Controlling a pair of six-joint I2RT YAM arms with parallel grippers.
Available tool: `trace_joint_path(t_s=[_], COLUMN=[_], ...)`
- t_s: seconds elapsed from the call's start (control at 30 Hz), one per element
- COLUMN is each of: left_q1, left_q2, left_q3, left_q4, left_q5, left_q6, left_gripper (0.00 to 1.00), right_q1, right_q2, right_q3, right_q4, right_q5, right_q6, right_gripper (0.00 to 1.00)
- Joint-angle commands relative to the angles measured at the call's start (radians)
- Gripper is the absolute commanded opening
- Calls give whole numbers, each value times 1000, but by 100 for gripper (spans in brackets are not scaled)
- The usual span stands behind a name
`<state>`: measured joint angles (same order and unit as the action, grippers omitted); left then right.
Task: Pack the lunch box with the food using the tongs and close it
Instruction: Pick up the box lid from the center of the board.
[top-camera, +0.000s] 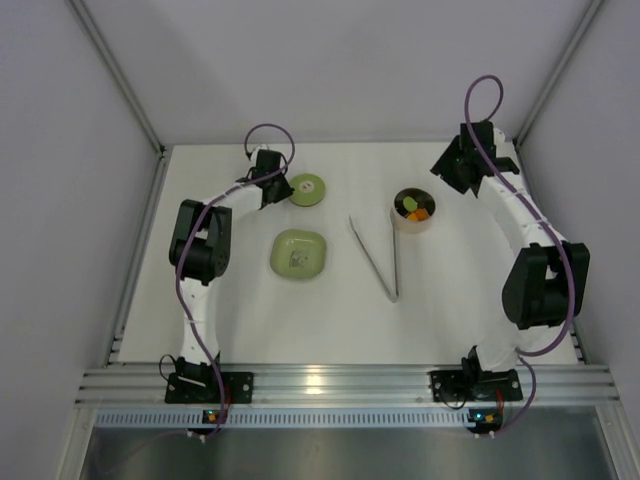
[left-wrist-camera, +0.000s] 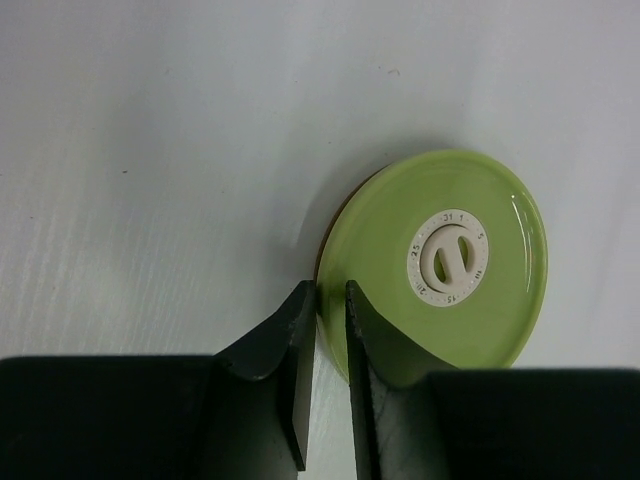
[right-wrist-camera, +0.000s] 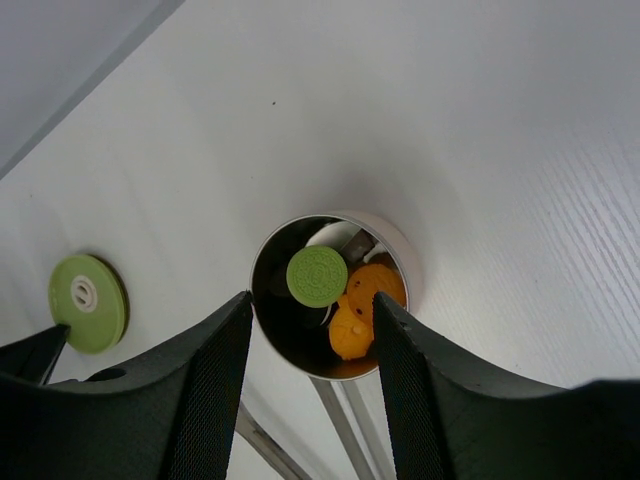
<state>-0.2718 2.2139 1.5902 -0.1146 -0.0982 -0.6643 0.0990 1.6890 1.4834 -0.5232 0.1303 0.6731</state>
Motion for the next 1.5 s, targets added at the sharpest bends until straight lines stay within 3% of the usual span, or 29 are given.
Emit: trace_joint_path(t_s=[0.0,0.3,0.43,0.57,0.63,0.8,1.47], left_q1=[-7,-6,-7,-6,-6,-6,-7], left_q2=[15,15,12,9,9,1,-157], left_q3=[-58,-88,-119,-141,-145,-147,-139], left_q4=[-31,3,21,39,44,47,104], left_q5=[34,51,58,68,71,83,232], left_q6=[-15,-44,-50,-61,-64,-66,-89], left_gripper=[23,24,31,31,28,1,0], right_q1=[-13,-18,-18,-18,-18,-19,-38], right_q2=[-61,-72,-77,-81,-84,-92,-135], right_q3=[-11,-25,-35,-40,-40,-46,-52], right_q4=[2,9,14,17,18,20,8], right_q5=[0,-1,-4,-8,-6,-8,6], right_q6=[-12,-15,-17,-17,-15,-18,-41], right_gripper=[51,51,51,51,51,51,52])
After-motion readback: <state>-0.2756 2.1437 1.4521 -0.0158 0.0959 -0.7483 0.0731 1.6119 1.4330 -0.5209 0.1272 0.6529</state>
